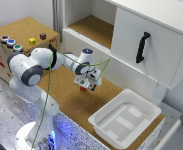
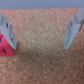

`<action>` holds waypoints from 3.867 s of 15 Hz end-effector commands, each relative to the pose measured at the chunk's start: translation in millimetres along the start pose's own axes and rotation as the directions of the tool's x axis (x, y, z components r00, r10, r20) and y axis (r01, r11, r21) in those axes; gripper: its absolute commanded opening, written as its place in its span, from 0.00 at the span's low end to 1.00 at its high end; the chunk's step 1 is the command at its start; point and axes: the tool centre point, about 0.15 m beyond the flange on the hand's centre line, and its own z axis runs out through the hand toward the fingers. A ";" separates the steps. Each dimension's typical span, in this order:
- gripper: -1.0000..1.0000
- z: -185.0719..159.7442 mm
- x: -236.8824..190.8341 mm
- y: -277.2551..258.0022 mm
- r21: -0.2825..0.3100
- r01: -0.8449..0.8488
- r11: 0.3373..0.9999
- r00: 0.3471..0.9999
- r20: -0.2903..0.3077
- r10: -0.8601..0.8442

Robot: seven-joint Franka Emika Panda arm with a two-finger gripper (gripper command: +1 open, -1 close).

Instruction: Sweep the pink block to the left

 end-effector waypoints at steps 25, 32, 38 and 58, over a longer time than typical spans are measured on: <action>0.00 32.5 11.8 -107.9 0.037 0.074 0.997 0.995 0.065 -0.076; 0.00 32.0 7.9 -101.6 0.084 0.109 0.990 0.994 0.005 -0.110; 0.00 31.7 23.7 -155.0 0.062 0.086 0.994 0.996 -0.015 -0.086; 0.00 33.7 59.5 -189.2 -0.041 -0.094 0.995 0.995 -0.028 0.093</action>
